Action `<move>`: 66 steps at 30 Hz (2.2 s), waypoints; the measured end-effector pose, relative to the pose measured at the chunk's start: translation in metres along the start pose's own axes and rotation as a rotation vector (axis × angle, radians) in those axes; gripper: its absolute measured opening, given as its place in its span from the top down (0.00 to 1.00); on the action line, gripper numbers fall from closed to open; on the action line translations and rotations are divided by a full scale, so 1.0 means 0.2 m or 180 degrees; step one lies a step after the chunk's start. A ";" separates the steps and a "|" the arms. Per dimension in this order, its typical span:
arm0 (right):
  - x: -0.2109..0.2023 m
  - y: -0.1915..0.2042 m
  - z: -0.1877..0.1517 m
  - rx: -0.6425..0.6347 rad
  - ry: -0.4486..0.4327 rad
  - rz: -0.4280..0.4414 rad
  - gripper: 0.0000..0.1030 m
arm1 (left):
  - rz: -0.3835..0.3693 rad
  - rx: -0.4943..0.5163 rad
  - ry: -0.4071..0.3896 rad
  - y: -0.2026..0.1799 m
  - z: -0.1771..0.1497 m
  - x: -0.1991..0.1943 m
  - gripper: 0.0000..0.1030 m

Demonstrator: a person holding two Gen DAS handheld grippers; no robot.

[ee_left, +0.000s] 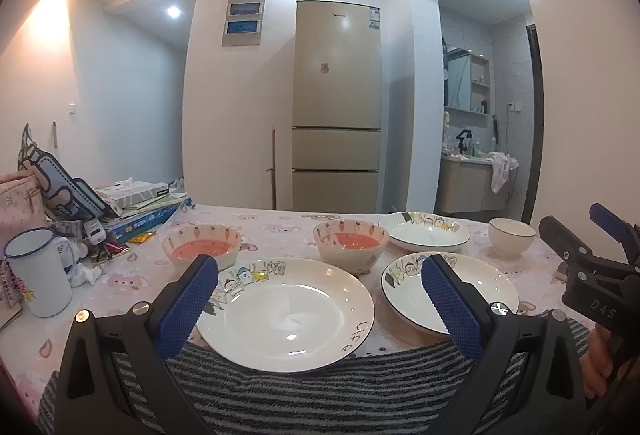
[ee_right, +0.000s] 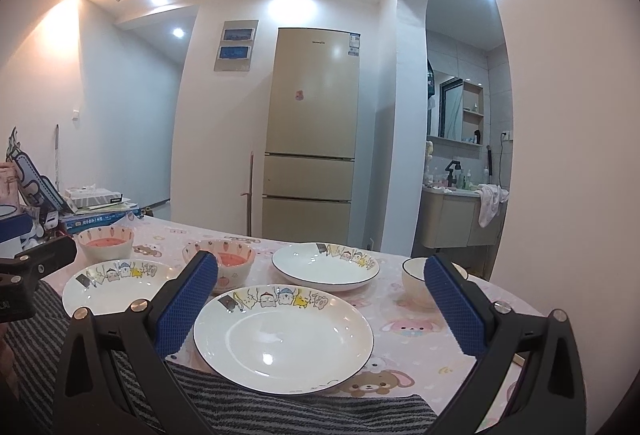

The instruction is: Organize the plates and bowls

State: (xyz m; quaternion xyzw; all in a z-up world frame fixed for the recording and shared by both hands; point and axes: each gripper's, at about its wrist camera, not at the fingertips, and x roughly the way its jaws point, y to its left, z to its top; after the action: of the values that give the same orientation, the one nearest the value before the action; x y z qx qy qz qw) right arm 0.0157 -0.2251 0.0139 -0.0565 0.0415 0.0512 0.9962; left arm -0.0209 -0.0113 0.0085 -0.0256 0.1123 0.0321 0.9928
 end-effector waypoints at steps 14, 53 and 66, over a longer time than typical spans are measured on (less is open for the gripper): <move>-0.10 -0.09 0.17 0.0168 0.0047 0.0346 0.00 | -0.0028 0.0043 -0.0187 -0.01 0.17 -0.19 0.00; 1.23 -0.05 0.79 0.1289 0.1496 0.1226 0.00 | 0.0144 -0.0390 0.0443 0.32 1.08 0.82 0.01; 1.69 0.20 0.28 0.1023 0.2894 0.1282 0.18 | -0.0050 -0.0478 0.1967 0.34 0.54 1.59 0.05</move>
State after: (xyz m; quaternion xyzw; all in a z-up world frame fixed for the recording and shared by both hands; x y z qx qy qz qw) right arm 0.3516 -0.1468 0.0348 0.0897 0.4872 0.2052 0.8441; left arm 0.3068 0.0817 0.0400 -0.1082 0.4056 0.0233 0.9073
